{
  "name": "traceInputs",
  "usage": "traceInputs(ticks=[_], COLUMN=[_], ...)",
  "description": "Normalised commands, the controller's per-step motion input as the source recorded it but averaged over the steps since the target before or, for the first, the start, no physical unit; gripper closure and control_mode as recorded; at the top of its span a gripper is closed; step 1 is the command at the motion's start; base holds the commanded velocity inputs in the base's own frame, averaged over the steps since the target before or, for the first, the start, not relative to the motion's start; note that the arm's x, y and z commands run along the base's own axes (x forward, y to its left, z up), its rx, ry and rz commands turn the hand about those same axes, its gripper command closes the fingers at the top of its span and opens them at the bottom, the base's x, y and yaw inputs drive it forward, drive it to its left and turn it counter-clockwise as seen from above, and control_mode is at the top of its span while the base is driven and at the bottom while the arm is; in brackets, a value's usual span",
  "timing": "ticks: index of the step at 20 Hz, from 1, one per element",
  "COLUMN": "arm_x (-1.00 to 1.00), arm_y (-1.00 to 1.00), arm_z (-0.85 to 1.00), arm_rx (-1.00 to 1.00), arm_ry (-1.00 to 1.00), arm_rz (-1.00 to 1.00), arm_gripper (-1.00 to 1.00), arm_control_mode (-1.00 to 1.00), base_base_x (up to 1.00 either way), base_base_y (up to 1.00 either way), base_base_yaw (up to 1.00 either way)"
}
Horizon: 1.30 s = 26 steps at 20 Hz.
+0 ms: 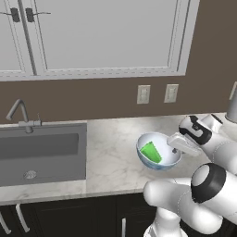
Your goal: Place the cup inside the bowl on the dining table and move the bowl to any counter.
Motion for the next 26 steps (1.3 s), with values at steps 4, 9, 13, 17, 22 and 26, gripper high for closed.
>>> traceInputs(ticks=[4, 9, 13, 17, 22, 26], arm_x=[0.00, 0.00, 0.00, 0.00, 0.00, 0.00], arm_y=[0.00, 0.00, 0.00, 0.00, 0.00, 0.00], arm_z=[0.00, 0.00, 0.00, 0.00, 0.00, 0.09], arm_rx=[0.00, 0.00, 0.00, 0.00, 0.00, 0.00], arm_ry=[0.00, 0.00, 0.00, 0.00, 0.01, 0.00], arm_rz=[0.00, 0.00, 0.00, 0.00, 0.00, 0.00], arm_gripper=[1.00, 1.00, -1.00, -1.00, -1.00, -1.00], arm_control_mode=[-1.00, -1.00, -1.00, -1.00, -1.00, -1.00], base_base_x=[0.00, 0.00, 0.00, 0.00, 0.00, 0.00], base_base_y=[0.00, 0.00, 0.00, 0.00, 0.00, 0.00], base_base_yaw=[0.00, 0.00, 0.00, 0.00, 0.00, 0.00])
